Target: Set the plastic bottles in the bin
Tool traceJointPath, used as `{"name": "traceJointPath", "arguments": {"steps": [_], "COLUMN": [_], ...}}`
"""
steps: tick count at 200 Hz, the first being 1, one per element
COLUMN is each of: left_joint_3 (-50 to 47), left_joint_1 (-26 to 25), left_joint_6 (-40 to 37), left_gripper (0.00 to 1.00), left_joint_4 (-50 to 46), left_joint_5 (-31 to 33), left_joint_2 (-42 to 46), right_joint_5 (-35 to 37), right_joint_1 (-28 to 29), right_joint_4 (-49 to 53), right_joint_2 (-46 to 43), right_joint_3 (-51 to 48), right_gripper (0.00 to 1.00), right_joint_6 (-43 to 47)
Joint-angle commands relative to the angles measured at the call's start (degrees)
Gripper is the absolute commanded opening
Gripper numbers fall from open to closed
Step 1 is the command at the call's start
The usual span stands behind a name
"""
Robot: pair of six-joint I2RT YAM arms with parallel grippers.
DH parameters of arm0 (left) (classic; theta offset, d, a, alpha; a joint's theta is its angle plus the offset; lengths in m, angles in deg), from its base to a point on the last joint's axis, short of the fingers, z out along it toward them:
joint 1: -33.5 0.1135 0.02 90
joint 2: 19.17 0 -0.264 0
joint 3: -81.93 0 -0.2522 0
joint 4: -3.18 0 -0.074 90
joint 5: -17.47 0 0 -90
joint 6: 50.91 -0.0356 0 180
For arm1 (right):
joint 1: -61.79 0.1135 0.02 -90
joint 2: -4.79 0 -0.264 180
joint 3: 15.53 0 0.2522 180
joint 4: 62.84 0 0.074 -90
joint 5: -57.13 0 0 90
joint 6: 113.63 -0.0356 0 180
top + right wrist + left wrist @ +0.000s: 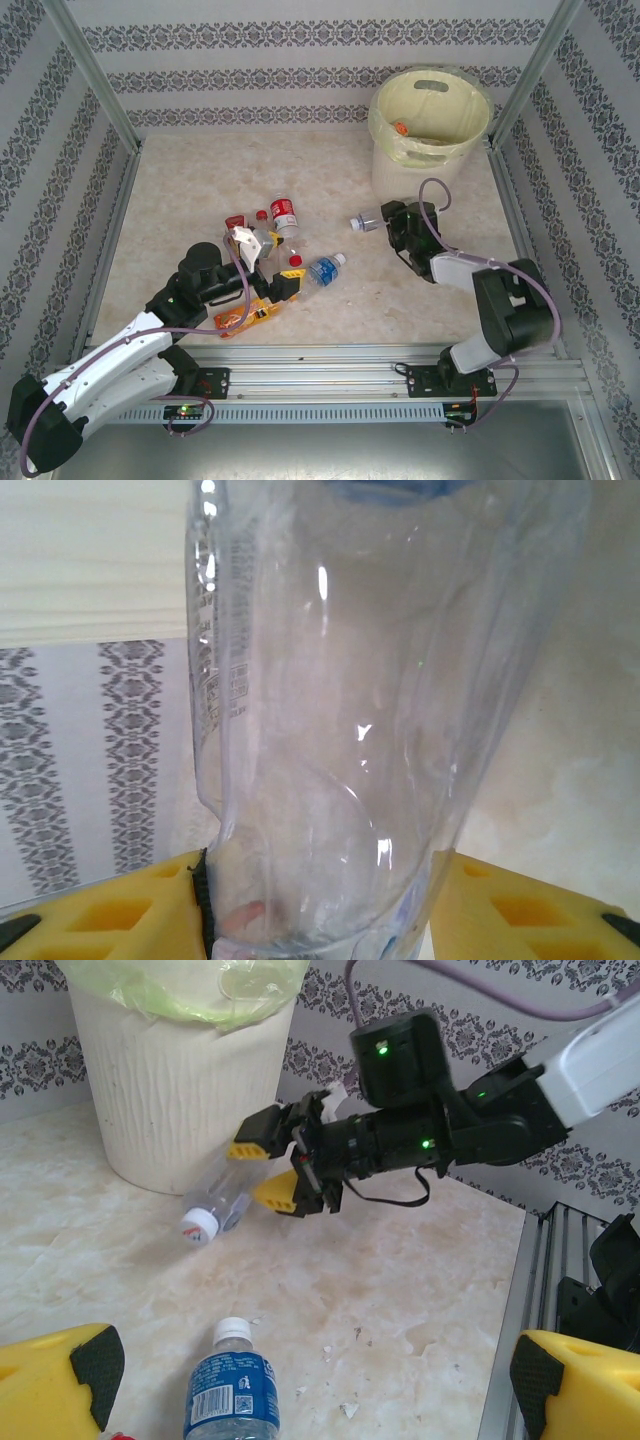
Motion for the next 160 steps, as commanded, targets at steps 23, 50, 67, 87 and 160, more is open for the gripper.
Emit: {"name": "traceJointPath", "arguments": {"steps": [23,50,67,87,160], "left_joint_3": [1.7,1.7,1.8,1.6,1.8], "left_joint_1": [-0.8,-0.8,-0.8,-0.8,-0.8], "left_joint_6": [-1.4,-1.3,-1.2,-1.1,-1.3], "left_gripper": [1.00,1.00,1.00,1.00,1.00], "left_joint_4": [-0.4,-0.4,-0.1,0.3,0.2], "left_joint_5": [-0.1,-0.2,-0.4,-0.3,0.5], "left_joint_2": [0.9,0.9,1.0,1.4,2.4], "right_joint_5": [2.0,3.0,4.9,6.6,15.3], "right_joint_1": [-0.6,-0.3,0.4,1.0,3.6], "right_joint_4": [11.3,20.6,27.5,33.4,54.0], "right_joint_2": [-11.9,-20.2,-25.3,-30.9,-42.8], "right_joint_3": [-1.4,-0.4,0.5,0.8,9.4], "right_gripper": [0.55,0.54,0.54,0.54,0.54], "right_joint_6": [6.7,12.4,16.7,20.9,41.7]}}
